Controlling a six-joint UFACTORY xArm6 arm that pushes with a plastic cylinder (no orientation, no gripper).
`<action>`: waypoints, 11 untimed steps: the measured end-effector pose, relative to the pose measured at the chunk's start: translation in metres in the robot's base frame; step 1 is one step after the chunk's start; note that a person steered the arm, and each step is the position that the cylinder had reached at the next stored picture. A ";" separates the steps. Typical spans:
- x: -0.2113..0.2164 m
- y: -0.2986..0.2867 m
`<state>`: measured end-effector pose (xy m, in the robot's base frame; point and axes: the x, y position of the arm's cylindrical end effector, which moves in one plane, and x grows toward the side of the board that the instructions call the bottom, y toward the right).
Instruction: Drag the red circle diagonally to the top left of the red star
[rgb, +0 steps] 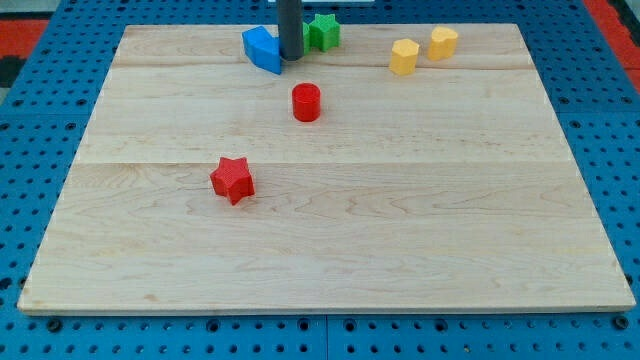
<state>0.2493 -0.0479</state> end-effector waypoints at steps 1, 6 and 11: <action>-0.005 -0.027; -0.035 -0.095; 0.067 0.056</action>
<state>0.3161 0.0084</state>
